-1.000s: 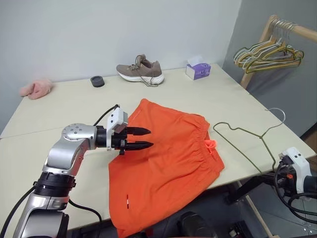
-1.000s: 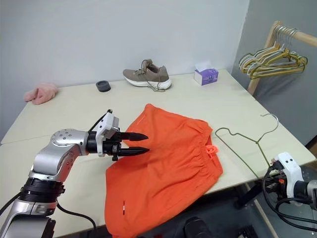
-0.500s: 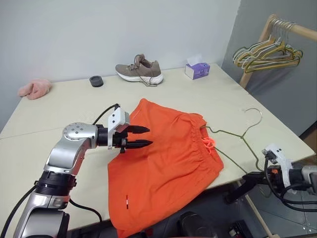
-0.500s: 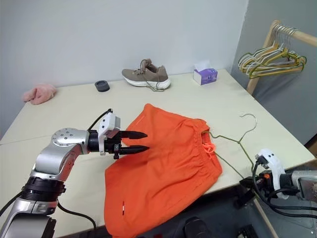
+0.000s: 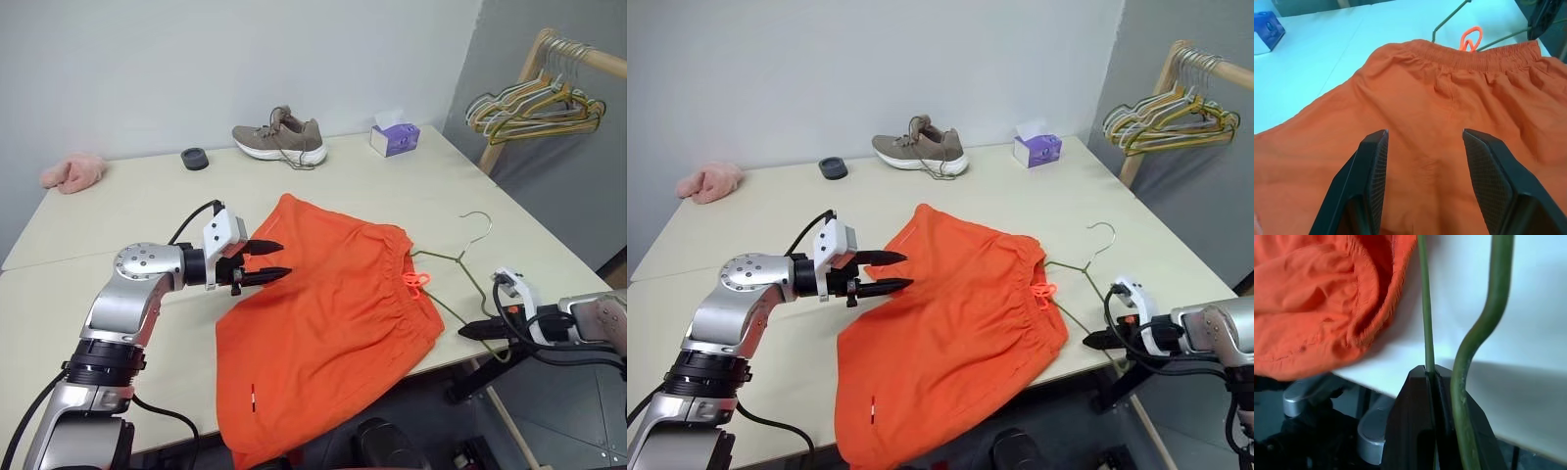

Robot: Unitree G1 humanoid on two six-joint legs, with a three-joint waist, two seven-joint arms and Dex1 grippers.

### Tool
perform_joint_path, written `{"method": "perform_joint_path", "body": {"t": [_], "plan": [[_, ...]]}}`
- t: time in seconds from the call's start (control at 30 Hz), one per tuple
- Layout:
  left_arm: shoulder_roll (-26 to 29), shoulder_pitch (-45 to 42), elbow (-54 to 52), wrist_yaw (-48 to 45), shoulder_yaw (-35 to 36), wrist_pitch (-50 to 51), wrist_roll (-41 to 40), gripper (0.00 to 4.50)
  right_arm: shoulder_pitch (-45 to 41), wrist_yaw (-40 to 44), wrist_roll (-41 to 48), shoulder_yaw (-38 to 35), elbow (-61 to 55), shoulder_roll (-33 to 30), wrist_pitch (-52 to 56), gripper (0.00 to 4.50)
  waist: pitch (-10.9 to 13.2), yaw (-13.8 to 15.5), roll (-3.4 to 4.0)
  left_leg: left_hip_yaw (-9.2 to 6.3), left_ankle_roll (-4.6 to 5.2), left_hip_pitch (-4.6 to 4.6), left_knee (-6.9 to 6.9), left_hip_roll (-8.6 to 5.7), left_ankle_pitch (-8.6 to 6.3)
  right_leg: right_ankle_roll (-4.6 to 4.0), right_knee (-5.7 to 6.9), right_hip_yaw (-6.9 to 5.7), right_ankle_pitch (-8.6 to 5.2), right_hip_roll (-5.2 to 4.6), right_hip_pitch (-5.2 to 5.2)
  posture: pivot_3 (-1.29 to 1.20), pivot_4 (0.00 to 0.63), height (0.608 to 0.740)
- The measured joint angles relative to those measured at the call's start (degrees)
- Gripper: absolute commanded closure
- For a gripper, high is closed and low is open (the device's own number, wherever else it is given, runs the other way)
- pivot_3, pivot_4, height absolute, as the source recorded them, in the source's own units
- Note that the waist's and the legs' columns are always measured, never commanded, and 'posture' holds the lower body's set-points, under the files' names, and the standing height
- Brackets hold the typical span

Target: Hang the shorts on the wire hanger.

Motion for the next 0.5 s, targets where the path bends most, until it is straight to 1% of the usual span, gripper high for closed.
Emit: {"method": "perform_joint_path", "body": {"t": [0.03,0.1,0.17,0.33,0.4,0.43,0.5], "plan": [[0.1,0.2,0.0,0.4,0.1,-0.1,0.0,1.96,-1.3,-0.9,0.0,-0.1,1.2,1.4,0.8,4.5,0.0,0.1,0.0,0.01,0.0,0.0,0.0,-0.01,0.0,0.0,0.01,0.02,0.0,0.0,0.0,-0.21,0.024,0.74],[0.1,0.7,-0.1,1.1,0.6,-0.2,0.1,1.96,-5.1,-4.1,-0.3,-1.8,5.5,6.4,1.9,4.5,0.0,0.1,-0.01,0.04,0.0,0.03,0.04,0.0,0.0,0.03,0.05,0.08,0.04,0.0,-0.01,-0.21,0.024,0.74],[0.0,1.2,-0.2,2.1,0.9,-0.3,0.1,1.96,-7.1,-6.0,-0.5,-2.5,7.2,9.0,1.6,4.5,0.0,0.5,0.08,0.04,0.01,0.02,0.07,-0.03,0.01,0.05,0.07,0.09,0.05,-0.01,-0.01,-0.21,0.023,0.74],[-0.2,1.3,0.0,4.6,2.6,-0.8,0.1,1.96,-9.2,-5.2,-0.6,-1.5,2.9,7.4,-3.2,4.5,0.0,2.4,0.1,0.0,0.01,-0.06,0.03,-0.02,0.0,0.07,0.02,0.01,0.04,-0.02,-0.06,-0.21,0.021,0.74],[-0.4,1.1,0.6,5.6,2.9,-1.0,0.1,1.96,-9.2,-3.7,-2.3,2.1,-1.0,5.3,-7.5,4.5,0.0,2.8,0.1,-0.04,0.01,-0.07,0.02,-0.02,0.0,0.07,0.02,-0.08,0.04,-0.05,-0.06,-0.21,0.016,0.74],[-0.7,0.3,1.8,5.8,3.4,-0.1,-0.5,1.96,-9.1,-3.5,-4.7,5.1,-3.6,4.0,-11.4,4.5,0.0,3.0,0.1,-0.04,0.01,-0.09,0.04,-0.02,0.0,0.07,0.03,-0.11,0.04,-0.06,-0.07,-0.21,0.016,0.74],[-0.8,-1.9,3.0,6.0,4.3,2.0,-1.7,1.62,-9.1,-3.5,-9.2,9.9,-7.7,2.6,-17.8,4.5,0.0,3.0,0.09,-0.06,0.0,-0.1,0.05,-0.01,0.0,0.07,0.04,-0.13,0.04,-0.06,-0.09,-0.21,0.016,0.74]]}}
